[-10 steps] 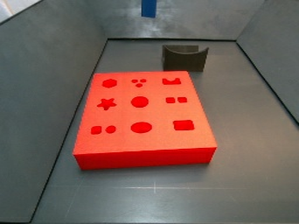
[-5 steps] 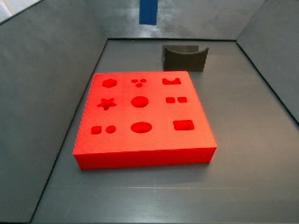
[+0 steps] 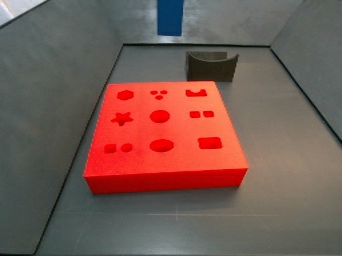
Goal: Pick up the rectangle object. Move up. Move to above the board. Insert the rectangle object.
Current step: Insert the rectangle object.
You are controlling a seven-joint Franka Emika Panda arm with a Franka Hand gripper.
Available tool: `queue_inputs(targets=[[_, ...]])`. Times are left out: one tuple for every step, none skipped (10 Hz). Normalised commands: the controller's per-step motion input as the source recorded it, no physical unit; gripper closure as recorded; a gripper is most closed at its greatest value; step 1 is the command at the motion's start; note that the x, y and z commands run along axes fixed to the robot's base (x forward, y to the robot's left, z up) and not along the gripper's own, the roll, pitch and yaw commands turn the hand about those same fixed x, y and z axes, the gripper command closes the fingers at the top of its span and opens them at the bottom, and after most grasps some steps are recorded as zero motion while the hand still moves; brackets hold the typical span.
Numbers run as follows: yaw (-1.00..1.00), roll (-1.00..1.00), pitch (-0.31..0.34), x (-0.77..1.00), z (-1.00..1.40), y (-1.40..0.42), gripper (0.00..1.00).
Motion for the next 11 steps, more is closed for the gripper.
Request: queue_inputs(targets=[[0.03, 0.0, 0.0, 0.0, 0.0, -0.02, 1.0], [0.17, 0.0, -0.043, 0.06, -0.26, -0.21, 1.0], [0.25, 0.06, -0.013, 0.29, -0.5, -0.44, 1.0], [0.26, 0.09, 0.0, 0.37, -0.55, -0.52, 1.0], [0.25, 0.08, -0.046, 0.29, -0.58, -0.49, 1.0], [0.27, 0.03, -0.06, 0.39, -0.55, -0.34, 1.0], [0.27, 0.02, -0.071, 0.43, -0.51, -0.21, 1.0], [0.26, 0.02, -0.056, 0.5, -0.47, -0.12, 1.0], [0.22, 0.05, -0.07, 0.39, -0.45, -0.17, 1.0], [0.21, 0.06, -0.066, 0.38, -0.44, -0.24, 1.0], [0.19, 0.06, -0.064, 0.37, -0.43, -0.28, 1.0]])
